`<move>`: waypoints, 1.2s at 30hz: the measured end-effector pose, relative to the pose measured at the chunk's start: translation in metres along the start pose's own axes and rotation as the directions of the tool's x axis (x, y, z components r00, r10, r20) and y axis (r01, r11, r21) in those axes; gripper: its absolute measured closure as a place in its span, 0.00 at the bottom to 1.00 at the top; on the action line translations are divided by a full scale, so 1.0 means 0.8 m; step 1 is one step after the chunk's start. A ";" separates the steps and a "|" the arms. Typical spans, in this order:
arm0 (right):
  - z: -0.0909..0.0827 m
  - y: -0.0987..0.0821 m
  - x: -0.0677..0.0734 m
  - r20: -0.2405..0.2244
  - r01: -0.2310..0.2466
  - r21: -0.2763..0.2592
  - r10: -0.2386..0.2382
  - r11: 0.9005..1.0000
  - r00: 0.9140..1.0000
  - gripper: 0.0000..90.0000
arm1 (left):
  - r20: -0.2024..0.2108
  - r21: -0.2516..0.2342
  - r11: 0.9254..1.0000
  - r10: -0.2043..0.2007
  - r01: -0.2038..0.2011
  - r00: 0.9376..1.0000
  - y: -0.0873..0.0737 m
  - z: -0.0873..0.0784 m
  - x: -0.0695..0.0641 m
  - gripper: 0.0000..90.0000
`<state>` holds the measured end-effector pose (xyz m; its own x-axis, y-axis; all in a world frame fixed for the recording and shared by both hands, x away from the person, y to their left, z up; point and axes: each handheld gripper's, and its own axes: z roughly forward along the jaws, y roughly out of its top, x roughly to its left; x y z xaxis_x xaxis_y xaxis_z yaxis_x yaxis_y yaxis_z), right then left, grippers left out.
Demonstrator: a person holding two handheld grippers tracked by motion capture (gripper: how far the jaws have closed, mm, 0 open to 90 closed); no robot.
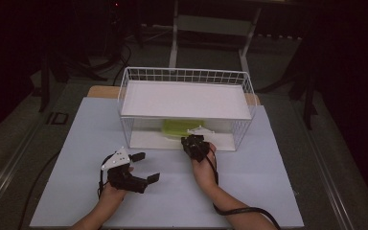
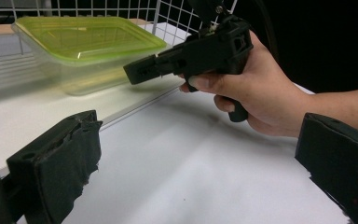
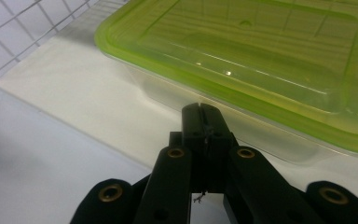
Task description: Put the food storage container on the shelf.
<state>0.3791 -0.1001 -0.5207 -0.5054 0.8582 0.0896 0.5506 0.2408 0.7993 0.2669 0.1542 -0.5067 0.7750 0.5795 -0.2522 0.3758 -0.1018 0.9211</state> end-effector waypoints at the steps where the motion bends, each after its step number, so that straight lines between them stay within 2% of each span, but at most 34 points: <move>1: 0.001 0.001 -0.001 0.005 0.002 0.001 -0.002 1.000 1.000 1.00 | -0.001 -0.001 1.000 -0.001 0.001 1.000 0.000 -0.001 0.000 0.01; 11: 0.010 0.007 -0.015 0.033 -0.024 -0.010 0.025 1.000 0.999 1.00 | 0.002 -0.003 1.000 -0.009 0.009 1.000 -0.001 -0.002 0.001 0.01; 21: 0.011 0.007 -0.013 0.028 -0.023 -0.011 0.023 1.000 0.999 1.00 | 0.002 0.005 1.000 -0.011 0.011 1.000 -0.002 0.000 0.001 0.01; 25: 0.008 0.006 -0.009 0.018 -0.024 -0.010 0.024 1.000 1.000 1.00 | -0.003 0.005 1.000 -0.004 0.004 1.000 -0.002 0.000 0.001 0.01; 27: 0.006 0.005 -0.006 0.013 -0.010 -0.008 0.010 1.000 1.000 0.97 | -0.026 -0.011 1.000 0.013 -0.013 1.000 -0.002 -0.001 0.000 0.01; 29: 0.002 0.004 -0.004 0.010 -0.007 -0.019 0.007 1.000 1.000 0.96 | -0.017 -0.008 1.000 0.011 -0.011 1.000 -0.001 -0.001 0.001 0.01; 32: -0.003 0.003 -0.003 -0.008 -0.027 -0.013 0.027 1.000 1.000 0.95 | -0.009 -0.010 1.000 -0.003 0.003 1.000 -0.001 -0.001 0.001 0.01; 36: -0.013 0.002 0.000 -0.026 -0.017 -0.016 0.017 1.000 1.000 0.88 | -0.004 -0.009 1.000 -0.009 0.009 1.000 -0.001 0.000 0.002 0.01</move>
<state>0.3731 -0.1041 -0.5129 -0.5135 0.8499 0.1184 0.5485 0.2190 0.8070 0.2678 0.1548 -0.5078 0.7696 0.5834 -0.2596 0.3785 -0.0894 0.9213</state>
